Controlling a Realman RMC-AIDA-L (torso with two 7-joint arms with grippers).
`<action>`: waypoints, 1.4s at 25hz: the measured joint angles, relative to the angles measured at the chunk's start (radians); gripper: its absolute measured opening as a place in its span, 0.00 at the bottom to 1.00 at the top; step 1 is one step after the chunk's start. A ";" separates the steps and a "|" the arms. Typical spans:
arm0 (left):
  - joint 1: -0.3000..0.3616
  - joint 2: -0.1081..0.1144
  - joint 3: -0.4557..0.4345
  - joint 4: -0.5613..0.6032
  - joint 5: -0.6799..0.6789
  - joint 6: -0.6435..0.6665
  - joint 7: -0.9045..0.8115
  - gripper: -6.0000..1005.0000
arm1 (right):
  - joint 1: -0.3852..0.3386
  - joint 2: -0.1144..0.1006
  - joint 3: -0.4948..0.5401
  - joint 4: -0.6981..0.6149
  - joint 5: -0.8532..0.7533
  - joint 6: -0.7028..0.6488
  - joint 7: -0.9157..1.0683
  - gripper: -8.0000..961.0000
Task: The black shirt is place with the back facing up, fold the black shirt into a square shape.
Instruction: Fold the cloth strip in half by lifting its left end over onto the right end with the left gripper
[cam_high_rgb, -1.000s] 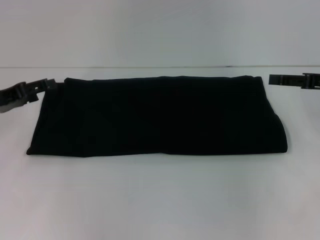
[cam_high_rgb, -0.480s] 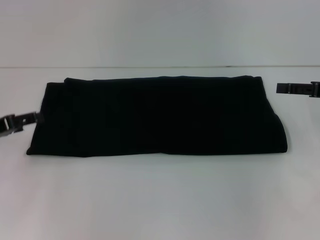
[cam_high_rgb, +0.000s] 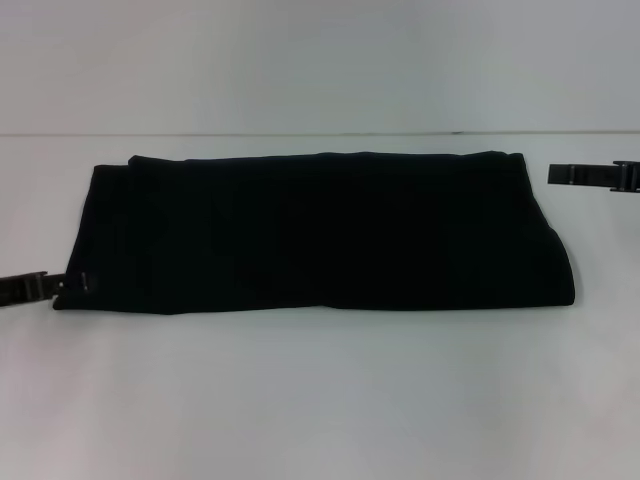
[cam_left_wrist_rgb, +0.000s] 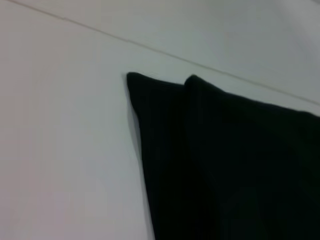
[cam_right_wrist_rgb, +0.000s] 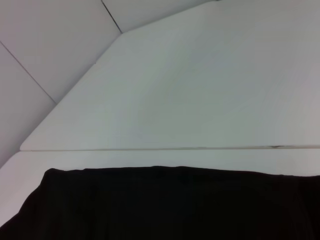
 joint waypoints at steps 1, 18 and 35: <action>-0.001 -0.001 0.009 -0.001 0.000 -0.006 0.001 0.84 | 0.000 0.001 -0.002 0.000 0.000 0.001 0.000 0.74; -0.012 -0.008 0.090 -0.006 0.018 -0.050 0.002 0.77 | -0.001 0.002 -0.001 0.000 0.006 0.001 0.000 0.74; -0.020 -0.003 0.089 0.001 0.052 -0.055 0.009 0.11 | -0.016 -0.014 -0.122 -0.008 -0.029 0.002 0.065 0.67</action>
